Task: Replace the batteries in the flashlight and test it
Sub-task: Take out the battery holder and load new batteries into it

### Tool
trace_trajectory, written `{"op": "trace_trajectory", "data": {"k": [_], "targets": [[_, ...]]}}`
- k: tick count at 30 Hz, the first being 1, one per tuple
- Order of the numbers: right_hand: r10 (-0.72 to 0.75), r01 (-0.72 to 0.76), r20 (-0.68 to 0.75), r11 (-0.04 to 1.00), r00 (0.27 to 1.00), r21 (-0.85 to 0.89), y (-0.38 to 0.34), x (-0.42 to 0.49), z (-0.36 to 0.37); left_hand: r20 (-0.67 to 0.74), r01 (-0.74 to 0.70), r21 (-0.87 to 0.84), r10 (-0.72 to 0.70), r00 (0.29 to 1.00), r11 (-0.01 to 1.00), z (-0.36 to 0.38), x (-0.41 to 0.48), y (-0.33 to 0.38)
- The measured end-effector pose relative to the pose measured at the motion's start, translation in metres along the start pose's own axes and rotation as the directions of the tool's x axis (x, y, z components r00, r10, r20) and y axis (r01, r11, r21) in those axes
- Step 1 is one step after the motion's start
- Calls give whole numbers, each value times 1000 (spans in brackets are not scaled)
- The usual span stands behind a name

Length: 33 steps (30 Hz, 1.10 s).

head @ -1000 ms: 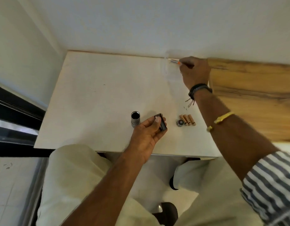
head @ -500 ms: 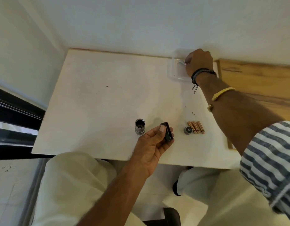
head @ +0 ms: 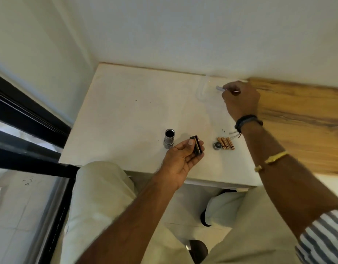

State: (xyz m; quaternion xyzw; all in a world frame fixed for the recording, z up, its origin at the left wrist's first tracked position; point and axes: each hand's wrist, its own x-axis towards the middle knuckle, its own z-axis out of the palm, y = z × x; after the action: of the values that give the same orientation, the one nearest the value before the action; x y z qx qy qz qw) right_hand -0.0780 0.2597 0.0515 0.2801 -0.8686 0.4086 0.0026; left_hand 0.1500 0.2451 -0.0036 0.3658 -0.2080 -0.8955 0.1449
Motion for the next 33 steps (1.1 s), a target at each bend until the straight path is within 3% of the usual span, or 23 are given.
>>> {"op": "trace_trajectory", "data": {"k": [3,8,12,16,22,33], "targets": [[-35,47,-108,993,994,109,-6,-51,-31,24,-25,1,25,999,1000,6,-20,-6],[116,-79,-103,947,988,312,12,-138,-47,9,-8,40,7,1000,999,-7,-31,-19],[138,-157,74,901,988,404,17,-168,-39,21,-25,87,23,1000,996,-12,-22,-15],[85,-151,178,904,980,400,13,-180,-35,49,-65,159,58,997,985,-15,-14,-7],[-126,79,190,968,974,237,1,-177,-32,82,-89,231,72,994,969,-19,-3,3],[-146,114,173,976,974,184,-7,-189,-22,81,-120,315,100,992,941,-27,-13,0]]}}
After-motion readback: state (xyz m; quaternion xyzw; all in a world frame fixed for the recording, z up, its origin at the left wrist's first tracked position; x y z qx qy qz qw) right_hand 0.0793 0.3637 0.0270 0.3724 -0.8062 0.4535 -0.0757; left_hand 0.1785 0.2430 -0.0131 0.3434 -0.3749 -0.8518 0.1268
